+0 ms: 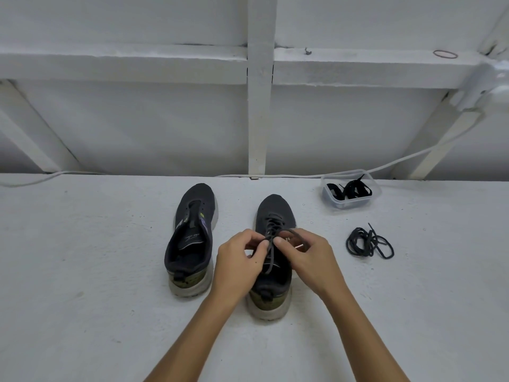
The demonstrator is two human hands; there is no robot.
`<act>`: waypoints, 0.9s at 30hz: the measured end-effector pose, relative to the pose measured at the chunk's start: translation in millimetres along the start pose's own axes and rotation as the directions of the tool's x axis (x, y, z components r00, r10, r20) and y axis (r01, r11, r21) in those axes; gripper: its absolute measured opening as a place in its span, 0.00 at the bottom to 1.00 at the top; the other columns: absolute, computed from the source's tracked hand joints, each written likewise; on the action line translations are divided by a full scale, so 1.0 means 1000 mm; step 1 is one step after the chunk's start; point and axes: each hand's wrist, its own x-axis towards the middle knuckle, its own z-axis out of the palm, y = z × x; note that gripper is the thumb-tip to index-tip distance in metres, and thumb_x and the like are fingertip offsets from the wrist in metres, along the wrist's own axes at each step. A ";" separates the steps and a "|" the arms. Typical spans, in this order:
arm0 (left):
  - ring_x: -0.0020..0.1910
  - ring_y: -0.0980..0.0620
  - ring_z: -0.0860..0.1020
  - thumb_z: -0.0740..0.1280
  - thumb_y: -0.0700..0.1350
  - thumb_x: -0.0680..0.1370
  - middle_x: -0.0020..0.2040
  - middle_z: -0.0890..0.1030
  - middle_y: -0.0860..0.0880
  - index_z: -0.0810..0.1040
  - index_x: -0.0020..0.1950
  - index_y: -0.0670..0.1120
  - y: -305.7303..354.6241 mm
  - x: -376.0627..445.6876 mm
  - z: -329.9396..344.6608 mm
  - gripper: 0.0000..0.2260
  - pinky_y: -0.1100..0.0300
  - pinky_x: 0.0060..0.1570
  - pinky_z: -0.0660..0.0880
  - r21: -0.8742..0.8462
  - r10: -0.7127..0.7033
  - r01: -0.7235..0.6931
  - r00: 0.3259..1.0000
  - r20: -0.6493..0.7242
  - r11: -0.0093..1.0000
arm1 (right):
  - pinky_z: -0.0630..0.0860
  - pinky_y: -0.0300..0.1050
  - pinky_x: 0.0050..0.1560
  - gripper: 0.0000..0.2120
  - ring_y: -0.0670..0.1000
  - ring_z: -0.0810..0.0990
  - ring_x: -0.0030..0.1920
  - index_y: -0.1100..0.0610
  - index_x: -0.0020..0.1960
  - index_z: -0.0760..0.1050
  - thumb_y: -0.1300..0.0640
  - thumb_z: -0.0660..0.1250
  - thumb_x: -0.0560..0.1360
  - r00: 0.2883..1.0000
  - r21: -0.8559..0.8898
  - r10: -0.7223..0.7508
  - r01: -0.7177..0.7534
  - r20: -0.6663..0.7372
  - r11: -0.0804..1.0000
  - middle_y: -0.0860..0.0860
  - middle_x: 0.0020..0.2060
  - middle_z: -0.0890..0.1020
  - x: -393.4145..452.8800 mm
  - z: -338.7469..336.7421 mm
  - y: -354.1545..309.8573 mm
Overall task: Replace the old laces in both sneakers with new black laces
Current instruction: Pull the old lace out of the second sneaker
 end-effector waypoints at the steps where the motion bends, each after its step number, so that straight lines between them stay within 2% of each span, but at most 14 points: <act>1: 0.46 0.62 0.81 0.71 0.46 0.78 0.43 0.84 0.59 0.83 0.47 0.51 0.001 0.000 0.000 0.01 0.70 0.46 0.75 0.003 0.004 -0.004 1.000 0.003 1.000 | 0.83 0.52 0.49 0.03 0.49 0.84 0.44 0.44 0.48 0.85 0.48 0.74 0.75 1.000 -0.008 0.006 -0.006 0.009 1.000 0.46 0.40 0.86 0.000 0.000 -0.002; 5: 0.46 0.62 0.81 0.70 0.45 0.78 0.42 0.83 0.59 0.82 0.46 0.51 0.000 0.000 0.000 0.02 0.71 0.45 0.75 0.001 0.008 -0.008 1.000 0.014 1.000 | 0.83 0.55 0.51 0.04 0.50 0.84 0.44 0.44 0.47 0.85 0.47 0.72 0.76 0.999 -0.040 0.025 -0.024 0.034 0.999 0.45 0.40 0.85 0.004 0.002 -0.003; 7: 0.44 0.62 0.81 0.71 0.44 0.78 0.41 0.83 0.58 0.82 0.44 0.50 0.000 0.001 -0.001 0.03 0.72 0.44 0.74 -0.009 -0.010 0.010 1.000 -0.003 1.000 | 0.85 0.58 0.49 0.04 0.52 0.86 0.44 0.47 0.48 0.82 0.50 0.69 0.80 0.994 0.142 0.114 -0.112 -0.003 0.984 0.49 0.43 0.84 0.006 0.000 -0.005; 9: 0.43 0.62 0.81 0.71 0.44 0.77 0.39 0.83 0.58 0.82 0.43 0.50 0.001 0.001 -0.001 0.04 0.73 0.43 0.73 -0.034 -0.038 0.037 0.999 -0.011 0.999 | 0.85 0.56 0.46 0.06 0.54 0.88 0.44 0.53 0.54 0.76 0.52 0.63 0.83 0.963 0.389 0.270 -0.249 0.001 0.887 0.54 0.44 0.80 0.008 -0.005 -0.007; 12: 0.43 0.62 0.80 0.71 0.44 0.77 0.40 0.83 0.58 0.81 0.45 0.50 0.004 0.001 0.001 0.02 0.73 0.43 0.73 0.006 -0.020 0.020 1.000 -0.003 1.000 | 0.84 0.51 0.44 0.08 0.54 0.88 0.44 0.55 0.59 0.72 0.51 0.59 0.85 0.932 0.448 0.363 -0.329 0.010 0.832 0.55 0.44 0.79 0.007 -0.008 -0.002; 14: 0.45 0.60 0.80 0.70 0.43 0.77 0.45 0.82 0.58 0.80 0.52 0.52 0.004 0.002 0.001 0.05 0.73 0.45 0.73 0.064 0.029 -0.031 0.999 0.030 0.997 | 0.84 0.52 0.47 0.12 0.52 0.87 0.46 0.52 0.64 0.71 0.49 0.63 0.83 0.928 0.374 0.369 -0.326 -0.048 0.868 0.52 0.47 0.81 0.005 -0.009 0.003; 16: 0.47 0.59 0.80 0.70 0.42 0.77 0.49 0.81 0.57 0.81 0.57 0.52 0.002 0.005 -0.001 0.11 0.75 0.47 0.71 0.123 0.069 -0.083 0.992 0.109 0.989 | 0.81 0.54 0.56 0.24 0.50 0.83 0.54 0.47 0.72 0.65 0.46 0.69 0.79 0.943 0.092 0.286 -0.273 -0.171 0.958 0.47 0.55 0.80 0.002 -0.010 0.010; 18: 0.47 0.57 0.79 0.71 0.42 0.76 0.50 0.81 0.55 0.82 0.58 0.52 0.000 0.010 -0.003 0.11 0.76 0.48 0.70 0.172 0.088 -0.114 0.984 0.154 0.978 | 0.73 0.49 0.61 0.32 0.47 0.74 0.60 0.48 0.75 0.64 0.46 0.73 0.76 0.940 -0.196 0.082 -0.154 -0.331 0.968 0.44 0.59 0.74 -0.005 -0.009 0.015; 20: 0.46 0.56 0.79 0.72 0.44 0.76 0.50 0.82 0.54 0.83 0.57 0.52 0.000 0.012 -0.003 0.10 0.72 0.49 0.73 0.208 0.108 -0.138 0.983 0.150 0.968 | 0.69 0.41 0.56 0.23 0.47 0.73 0.58 0.51 0.67 0.74 0.50 0.75 0.74 0.887 -0.401 -0.215 0.037 -0.408 0.916 0.43 0.55 0.75 -0.015 -0.005 0.015; 21: 0.45 0.55 0.80 0.72 0.45 0.76 0.49 0.82 0.55 0.83 0.56 0.52 0.000 0.013 -0.002 0.09 0.65 0.50 0.76 0.225 0.126 -0.153 0.984 0.128 0.962 | 0.69 0.37 0.52 0.15 0.47 0.75 0.54 0.51 0.60 0.78 0.52 0.75 0.74 0.864 -0.462 -0.323 0.121 -0.386 0.878 0.42 0.52 0.77 -0.019 -0.003 0.015; 22: 0.43 0.55 0.80 0.71 0.45 0.77 0.48 0.82 0.55 0.83 0.55 0.51 0.001 0.013 -0.001 0.07 0.59 0.49 0.78 0.237 0.139 -0.160 0.985 0.102 0.958 | 0.69 0.34 0.48 0.09 0.45 0.77 0.49 0.49 0.53 0.80 0.53 0.75 0.74 0.873 -0.458 -0.358 0.183 -0.332 0.870 0.41 0.47 0.79 -0.022 -0.002 0.014; 23: 0.43 0.55 0.80 0.71 0.45 0.77 0.47 0.82 0.55 0.82 0.53 0.51 0.001 0.012 0.000 0.06 0.55 0.48 0.79 0.244 0.148 -0.163 0.986 0.078 0.956 | 0.70 0.32 0.45 0.04 0.44 0.79 0.45 0.47 0.49 0.82 0.53 0.75 0.75 0.909 -0.399 -0.325 0.205 -0.261 0.894 0.40 0.44 0.80 -0.024 0.000 0.010; 25: 0.43 0.54 0.80 0.69 0.45 0.78 0.46 0.82 0.55 0.81 0.52 0.49 0.003 0.010 0.002 0.04 0.52 0.47 0.79 0.247 0.147 -0.156 0.988 0.053 0.956 | 0.74 0.35 0.44 0.01 0.42 0.80 0.42 0.44 0.46 0.82 0.50 0.73 0.76 0.980 -0.298 -0.173 0.136 -0.099 0.945 0.41 0.42 0.82 -0.023 0.002 0.004; 27: 0.42 0.53 0.80 0.68 0.44 0.78 0.45 0.82 0.55 0.80 0.51 0.49 0.004 0.010 0.004 0.03 0.51 0.46 0.79 0.249 0.140 -0.149 0.989 0.050 0.957 | 0.76 0.37 0.46 0.01 0.41 0.79 0.43 0.44 0.47 0.82 0.50 0.72 0.76 0.995 -0.308 -0.095 0.084 -0.021 0.948 0.41 0.44 0.83 -0.020 0.004 0.000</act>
